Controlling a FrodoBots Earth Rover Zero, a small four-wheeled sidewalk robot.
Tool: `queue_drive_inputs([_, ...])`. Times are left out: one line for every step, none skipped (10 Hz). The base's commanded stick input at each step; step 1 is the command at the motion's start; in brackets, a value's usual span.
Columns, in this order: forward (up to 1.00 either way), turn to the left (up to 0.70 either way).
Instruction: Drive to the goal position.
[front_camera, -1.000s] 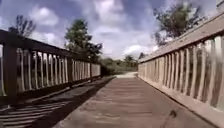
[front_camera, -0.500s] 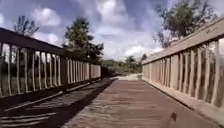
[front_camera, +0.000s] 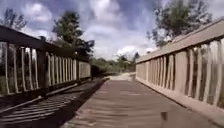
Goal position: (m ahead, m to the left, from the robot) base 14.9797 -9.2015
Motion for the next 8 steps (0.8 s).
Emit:
queue_drive_inputs([1.0,0.0])
queue_drive_inputs([1.0,0.0])
queue_drive_inputs([1.0,0.0])
queue_drive_inputs([1.0,0.0])
queue_drive_inputs([1.0,0.0])
queue_drive_inputs([1.0,0.0])
queue_drive_inputs([1.0,0.0])
queue_drive_inputs([1.0,0.0])
